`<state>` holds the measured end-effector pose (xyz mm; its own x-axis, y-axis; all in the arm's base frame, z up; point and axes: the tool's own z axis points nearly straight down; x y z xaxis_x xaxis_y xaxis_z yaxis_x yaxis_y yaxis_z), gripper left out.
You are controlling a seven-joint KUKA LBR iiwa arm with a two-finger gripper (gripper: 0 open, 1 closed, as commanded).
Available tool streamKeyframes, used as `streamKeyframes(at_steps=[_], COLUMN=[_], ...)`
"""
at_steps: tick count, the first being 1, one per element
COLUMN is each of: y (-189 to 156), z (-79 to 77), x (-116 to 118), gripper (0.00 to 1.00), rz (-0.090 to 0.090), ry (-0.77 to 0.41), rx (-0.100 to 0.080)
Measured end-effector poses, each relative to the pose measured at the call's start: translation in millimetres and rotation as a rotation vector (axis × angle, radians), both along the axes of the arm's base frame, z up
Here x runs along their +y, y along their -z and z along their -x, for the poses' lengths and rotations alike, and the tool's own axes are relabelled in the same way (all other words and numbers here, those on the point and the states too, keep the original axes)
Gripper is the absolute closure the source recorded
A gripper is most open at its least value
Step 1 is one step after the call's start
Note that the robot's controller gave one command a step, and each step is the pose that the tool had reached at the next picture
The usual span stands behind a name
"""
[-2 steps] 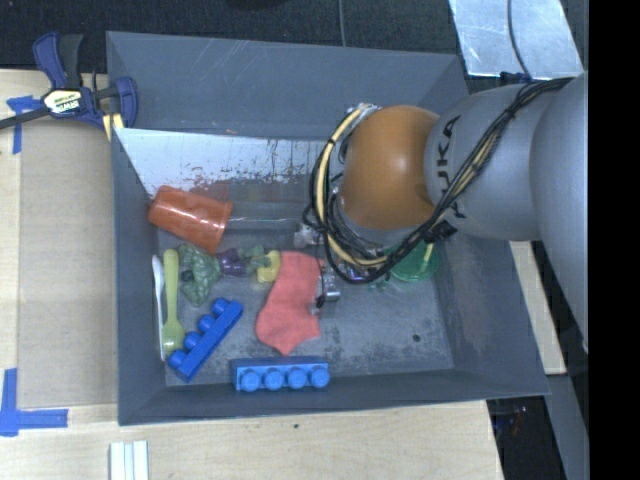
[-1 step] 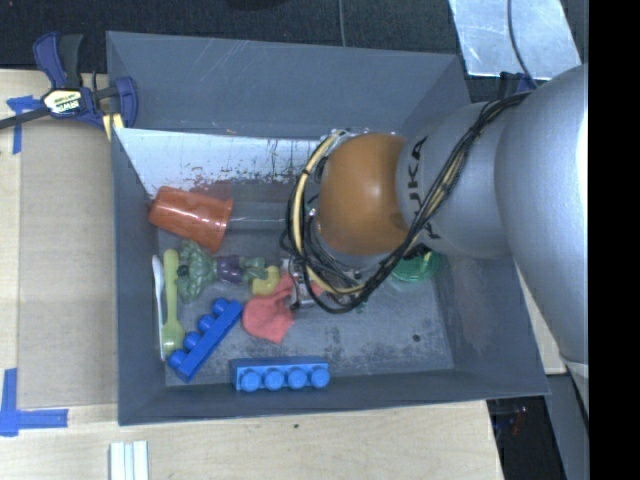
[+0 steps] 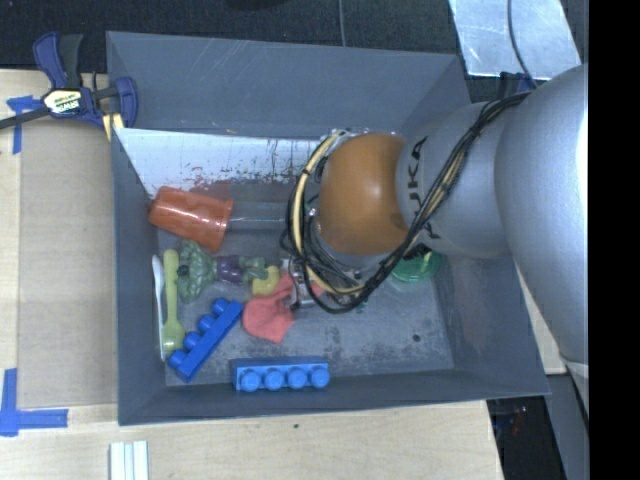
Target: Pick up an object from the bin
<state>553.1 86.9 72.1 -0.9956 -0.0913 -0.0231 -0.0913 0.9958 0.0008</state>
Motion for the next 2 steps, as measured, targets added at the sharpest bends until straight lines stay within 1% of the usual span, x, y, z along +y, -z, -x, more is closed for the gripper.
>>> streamKeyframes(at_steps=[1,2], y=[-62.4,-139.6], z=[2.6,0.1], x=[-1.8,-8.8], gripper=[1.00,1.00], rz=[0.001,0.003], ry=[0.008,-0.097], rx=[0.007,0.009])
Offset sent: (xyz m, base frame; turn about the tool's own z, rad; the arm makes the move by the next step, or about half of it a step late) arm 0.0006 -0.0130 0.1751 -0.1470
